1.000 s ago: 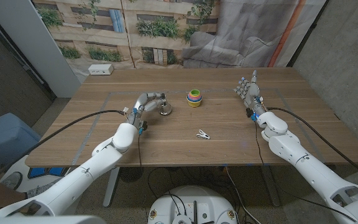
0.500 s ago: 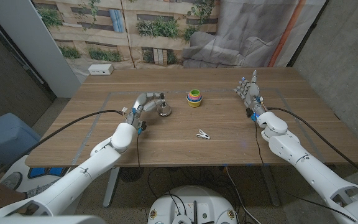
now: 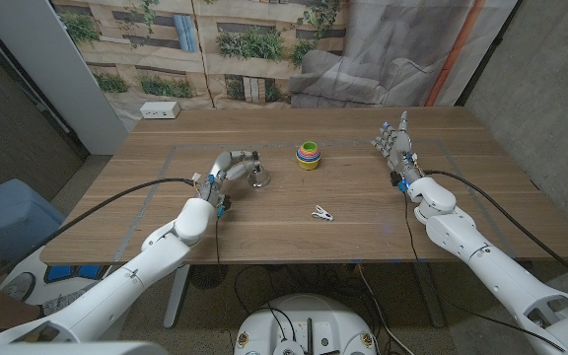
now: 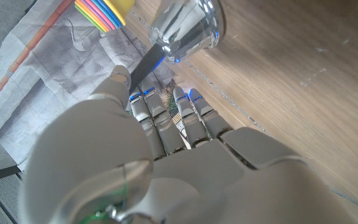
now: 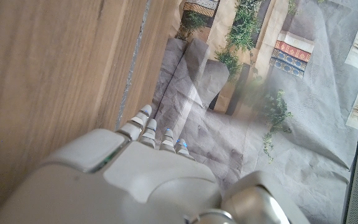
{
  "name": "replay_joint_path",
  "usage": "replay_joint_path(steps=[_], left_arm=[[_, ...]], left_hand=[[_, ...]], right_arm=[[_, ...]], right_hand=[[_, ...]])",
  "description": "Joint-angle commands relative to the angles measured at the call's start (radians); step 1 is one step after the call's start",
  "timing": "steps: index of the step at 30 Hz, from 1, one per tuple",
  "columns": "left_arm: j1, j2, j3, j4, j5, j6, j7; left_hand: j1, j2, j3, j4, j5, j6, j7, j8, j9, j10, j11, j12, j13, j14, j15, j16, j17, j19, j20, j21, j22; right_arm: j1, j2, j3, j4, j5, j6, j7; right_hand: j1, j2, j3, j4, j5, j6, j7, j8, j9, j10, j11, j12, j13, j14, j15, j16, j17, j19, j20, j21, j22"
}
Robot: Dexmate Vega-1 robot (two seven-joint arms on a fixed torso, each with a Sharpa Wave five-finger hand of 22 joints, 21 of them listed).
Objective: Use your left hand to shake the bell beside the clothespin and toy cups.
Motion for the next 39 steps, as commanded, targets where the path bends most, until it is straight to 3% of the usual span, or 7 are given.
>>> replay_joint_path(steps=[1,17,25,32,39], left_arm=[[0.010,0.009,0.000,-0.008,-0.007,0.018,-0.007],[0.003,0.013,0.004,-0.008,-0.021,0.014,-0.030],[-0.005,0.029,0.009,-0.015,-0.031,0.021,-0.069],[-0.018,0.050,0.014,-0.010,-0.029,0.011,-0.106],[-0.026,0.060,0.009,0.005,-0.051,-0.004,-0.138]], left_hand=[[-0.003,-0.006,-0.005,0.003,0.008,-0.011,-0.001,-0.002,0.001,-0.016,0.002,0.001,-0.001,-0.009,-0.108,-0.003,0.001,-0.005,0.003,-0.006,0.004],[-0.024,-0.034,-0.023,0.003,0.011,-0.170,-0.018,-0.010,-0.006,-0.177,0.027,-0.007,-0.001,-0.032,-0.083,-0.001,0.003,-0.029,0.012,-0.006,0.005],[-0.043,-0.062,-0.042,0.006,0.010,-0.241,-0.011,-0.009,-0.009,-0.278,0.032,-0.008,-0.003,-0.081,-0.076,-0.005,0.005,-0.058,0.015,-0.010,0.004],[-0.078,-0.080,-0.065,0.015,0.009,-0.319,-0.012,-0.007,-0.012,-0.369,0.044,-0.007,-0.005,-0.157,-0.052,-0.005,0.007,-0.140,0.033,-0.024,0.002],[-0.128,-0.098,-0.090,0.021,0.007,-0.428,0.000,-0.008,-0.016,-0.494,0.076,-0.009,-0.007,-0.241,-0.038,-0.006,0.007,-0.191,0.036,-0.021,-0.001]], right_arm=[[0.000,0.001,0.000,-0.001,0.000,0.000,-0.001],[0.001,0.001,0.000,0.002,0.000,0.001,0.001],[0.001,0.000,0.000,0.001,0.000,0.001,0.000],[0.000,0.000,0.000,0.001,0.000,0.001,0.001],[0.001,0.001,0.000,0.001,0.000,0.000,0.000]], right_hand=[[0.003,0.098,-0.006,-0.002,0.007,-0.014,-0.004,0.004,0.005,0.003,-0.004,0.005,0.001,-0.002,-0.004,0.008,0.003,0.008,0.000,0.006,0.003],[0.003,0.098,-0.006,-0.002,0.007,-0.013,-0.003,0.004,0.005,0.003,-0.001,0.005,0.001,-0.002,-0.002,0.008,0.003,0.008,0.000,0.005,0.003],[0.003,0.098,-0.006,-0.002,0.007,-0.013,-0.004,0.004,0.005,0.003,-0.005,0.005,0.001,-0.001,-0.004,0.008,0.003,0.008,0.000,0.005,0.003],[0.003,0.098,-0.006,-0.002,0.007,-0.012,-0.004,0.005,0.005,0.004,-0.003,0.005,0.001,-0.001,-0.003,0.008,0.003,0.008,0.000,0.005,0.003],[0.003,0.098,-0.006,-0.002,0.007,-0.012,-0.004,0.005,0.005,0.004,-0.005,0.006,0.001,-0.001,-0.004,0.008,0.003,0.008,0.000,0.006,0.003]])
